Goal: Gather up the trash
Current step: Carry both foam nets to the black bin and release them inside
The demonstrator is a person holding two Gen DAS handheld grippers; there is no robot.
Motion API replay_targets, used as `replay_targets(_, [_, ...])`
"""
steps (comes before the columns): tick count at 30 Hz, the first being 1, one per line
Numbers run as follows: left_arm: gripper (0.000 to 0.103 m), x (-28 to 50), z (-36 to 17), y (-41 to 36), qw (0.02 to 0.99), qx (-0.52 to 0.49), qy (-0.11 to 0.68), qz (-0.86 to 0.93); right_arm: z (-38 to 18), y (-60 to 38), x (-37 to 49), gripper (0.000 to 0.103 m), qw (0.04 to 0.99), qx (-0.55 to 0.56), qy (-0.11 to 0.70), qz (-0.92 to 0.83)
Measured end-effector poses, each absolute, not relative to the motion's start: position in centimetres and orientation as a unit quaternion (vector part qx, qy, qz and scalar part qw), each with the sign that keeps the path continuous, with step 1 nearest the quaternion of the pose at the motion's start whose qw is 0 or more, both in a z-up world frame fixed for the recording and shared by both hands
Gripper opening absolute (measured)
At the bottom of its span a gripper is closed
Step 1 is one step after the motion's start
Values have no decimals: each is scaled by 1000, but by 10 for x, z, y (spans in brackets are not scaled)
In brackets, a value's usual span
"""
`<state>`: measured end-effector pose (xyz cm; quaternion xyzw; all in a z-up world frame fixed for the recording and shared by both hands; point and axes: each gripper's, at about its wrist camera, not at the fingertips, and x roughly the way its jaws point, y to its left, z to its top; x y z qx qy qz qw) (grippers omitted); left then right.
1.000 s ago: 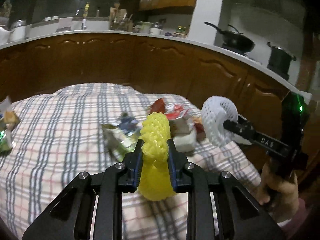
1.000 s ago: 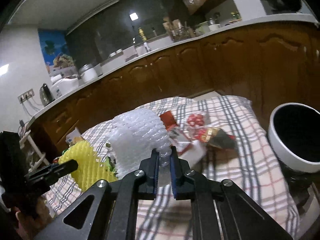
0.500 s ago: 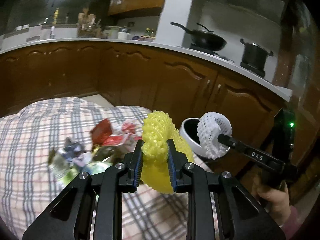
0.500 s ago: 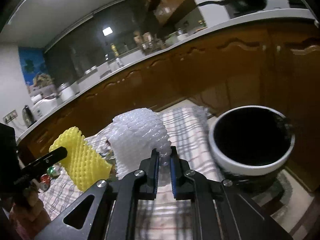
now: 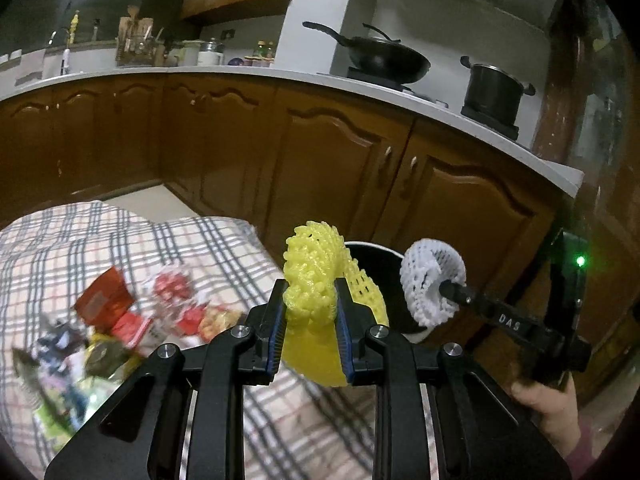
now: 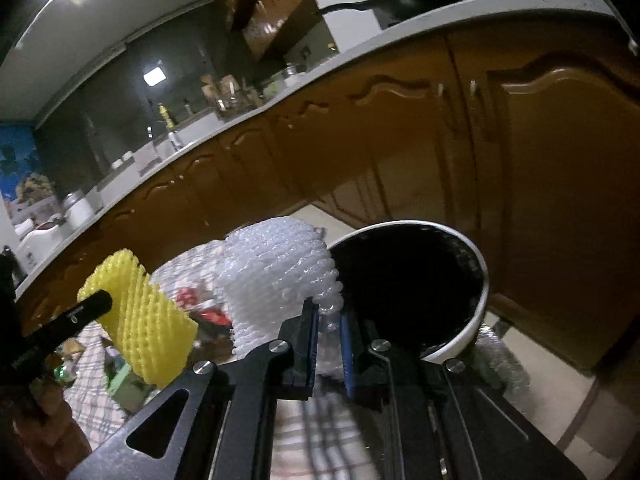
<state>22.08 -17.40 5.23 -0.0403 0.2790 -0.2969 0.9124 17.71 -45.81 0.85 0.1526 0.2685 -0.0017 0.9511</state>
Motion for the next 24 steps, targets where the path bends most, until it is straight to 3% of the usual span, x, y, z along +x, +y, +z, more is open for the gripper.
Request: replay_targets(24, [22, 303, 9, -300, 880, 27, 353, -315, -19, -519, 239, 15, 922, 139, 357, -54])
